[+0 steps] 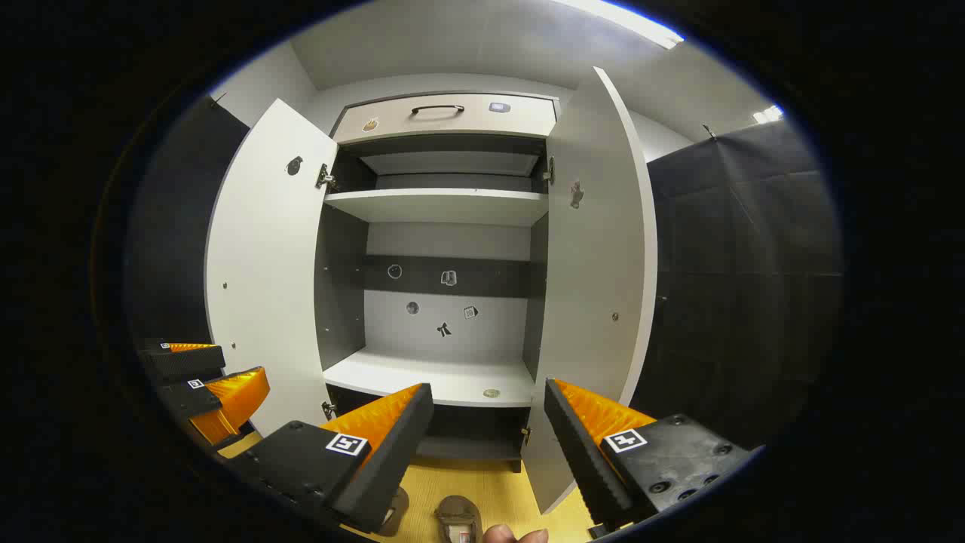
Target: Grab one shoe with the right hand and put it into the shoe cabinet, grab the other shoe with the left hand and put it into the shoe cabinet; then close the right door with the right hand and the left door with the left hand.
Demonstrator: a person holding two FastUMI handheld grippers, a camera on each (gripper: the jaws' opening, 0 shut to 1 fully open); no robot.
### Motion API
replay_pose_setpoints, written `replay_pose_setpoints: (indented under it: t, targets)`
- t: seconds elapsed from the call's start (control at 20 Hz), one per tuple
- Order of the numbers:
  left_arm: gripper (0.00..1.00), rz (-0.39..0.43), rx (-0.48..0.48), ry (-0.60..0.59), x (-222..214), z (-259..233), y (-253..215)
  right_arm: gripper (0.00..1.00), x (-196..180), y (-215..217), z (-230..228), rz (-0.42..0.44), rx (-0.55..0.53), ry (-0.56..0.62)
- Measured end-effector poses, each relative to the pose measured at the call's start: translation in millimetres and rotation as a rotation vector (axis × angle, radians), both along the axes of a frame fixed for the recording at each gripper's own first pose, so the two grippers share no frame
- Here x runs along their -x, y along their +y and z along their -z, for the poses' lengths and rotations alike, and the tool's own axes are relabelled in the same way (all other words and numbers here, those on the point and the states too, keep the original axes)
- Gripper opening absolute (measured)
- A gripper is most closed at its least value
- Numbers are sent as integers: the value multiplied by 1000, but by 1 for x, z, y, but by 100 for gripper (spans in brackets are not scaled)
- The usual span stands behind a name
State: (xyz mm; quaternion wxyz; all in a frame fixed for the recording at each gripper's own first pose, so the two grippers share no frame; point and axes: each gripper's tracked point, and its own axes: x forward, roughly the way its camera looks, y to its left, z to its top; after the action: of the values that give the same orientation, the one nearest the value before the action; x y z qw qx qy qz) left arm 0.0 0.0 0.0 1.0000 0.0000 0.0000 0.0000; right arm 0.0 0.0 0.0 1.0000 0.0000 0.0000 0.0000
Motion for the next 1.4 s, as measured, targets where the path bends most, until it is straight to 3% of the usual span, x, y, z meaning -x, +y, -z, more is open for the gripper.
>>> replay_pose_setpoints:
  t: [0.85,1.1,1.4]
  targets:
    - [98,-9,1,-8,6,-2,6,98,2,9,6,-34,-15,36]
    - [98,-7,-1,-7,4,1,11,98,8,24,52,-76,-8,148]
    - [98,-23,-5,-3,3,10,24,98,22,38,153,-127,-28,354]
